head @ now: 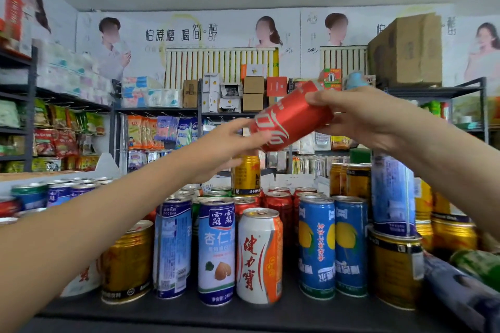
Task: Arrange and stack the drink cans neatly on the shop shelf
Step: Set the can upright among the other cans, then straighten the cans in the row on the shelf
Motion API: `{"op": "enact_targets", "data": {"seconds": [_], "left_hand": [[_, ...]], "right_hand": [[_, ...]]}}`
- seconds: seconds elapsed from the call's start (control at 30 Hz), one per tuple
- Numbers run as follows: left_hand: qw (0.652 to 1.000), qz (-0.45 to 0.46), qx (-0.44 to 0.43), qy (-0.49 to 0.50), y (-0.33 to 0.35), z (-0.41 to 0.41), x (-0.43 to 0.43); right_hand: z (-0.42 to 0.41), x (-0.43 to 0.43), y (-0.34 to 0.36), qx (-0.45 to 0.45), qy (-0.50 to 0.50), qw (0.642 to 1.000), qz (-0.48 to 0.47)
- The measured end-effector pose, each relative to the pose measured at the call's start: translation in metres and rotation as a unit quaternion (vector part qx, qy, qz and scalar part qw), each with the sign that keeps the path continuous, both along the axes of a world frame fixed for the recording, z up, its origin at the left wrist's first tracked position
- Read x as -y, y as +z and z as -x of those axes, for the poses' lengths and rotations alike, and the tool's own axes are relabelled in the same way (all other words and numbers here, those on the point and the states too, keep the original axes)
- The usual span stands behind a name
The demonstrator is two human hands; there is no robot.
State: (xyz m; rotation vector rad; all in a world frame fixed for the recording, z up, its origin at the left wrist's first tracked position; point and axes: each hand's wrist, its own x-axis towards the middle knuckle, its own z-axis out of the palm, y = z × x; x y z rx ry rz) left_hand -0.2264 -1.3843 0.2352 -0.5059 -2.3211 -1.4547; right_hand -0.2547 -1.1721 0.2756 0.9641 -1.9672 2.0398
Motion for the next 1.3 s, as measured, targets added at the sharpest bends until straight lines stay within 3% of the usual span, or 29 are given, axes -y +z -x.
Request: {"op": "enact_targets", "data": {"seconds": [0.07, 0.17, 0.27, 0.37, 0.43, 0.53, 0.67, 0.73, 0.93, 1.1, 1.3], "left_hand": [[0.992, -0.108, 0.026, -0.065, 0.001, -0.006, 0.003], [0.966, -0.223, -0.001, -0.133, 0.008, -0.018, -0.004], [0.965, -0.24, -0.055, -0.092, 0.019, -0.024, -0.011], [0.988, -0.107, -0.113, 0.02, 0.03, -0.025, -0.011], [0.979, 0.048, -0.169, 0.105, 0.031, -0.027, -0.015], [0.92, 0.246, -0.24, 0.187, 0.024, -0.032, -0.029], [0.863, 0.339, -0.294, 0.231, 0.015, -0.025, -0.04], [0.842, 0.372, -0.308, 0.242, 0.011, -0.018, -0.044], [0.847, 0.338, -0.32, 0.256, 0.007, -0.013, -0.045], [0.899, 0.291, -0.266, 0.191, 0.002, -0.023, -0.037], [0.871, 0.443, -0.119, 0.174, -0.011, -0.045, 0.008]], "right_hand": [[-0.006, 0.0, -0.002, 0.02, 0.051, 0.997, 0.047], [-0.008, 0.003, -0.008, 0.045, 0.089, 0.992, 0.072], [-0.008, 0.002, -0.013, 0.044, 0.103, 0.994, 0.006], [-0.007, 0.002, -0.012, -0.1, -0.058, 0.977, -0.179], [-0.013, 0.007, -0.005, -0.191, -0.118, 0.953, -0.206], [-0.03, 0.015, 0.002, -0.257, -0.093, 0.922, -0.273], [-0.034, 0.025, 0.003, -0.333, -0.17, 0.835, -0.403], [-0.031, 0.027, 0.001, -0.343, -0.196, 0.812, -0.429], [-0.022, 0.025, -0.01, -0.328, -0.25, 0.836, -0.361], [-0.02, 0.023, -0.018, -0.277, -0.214, 0.892, -0.285], [0.003, 0.015, -0.029, -0.165, -0.137, 0.93, -0.299]]}}
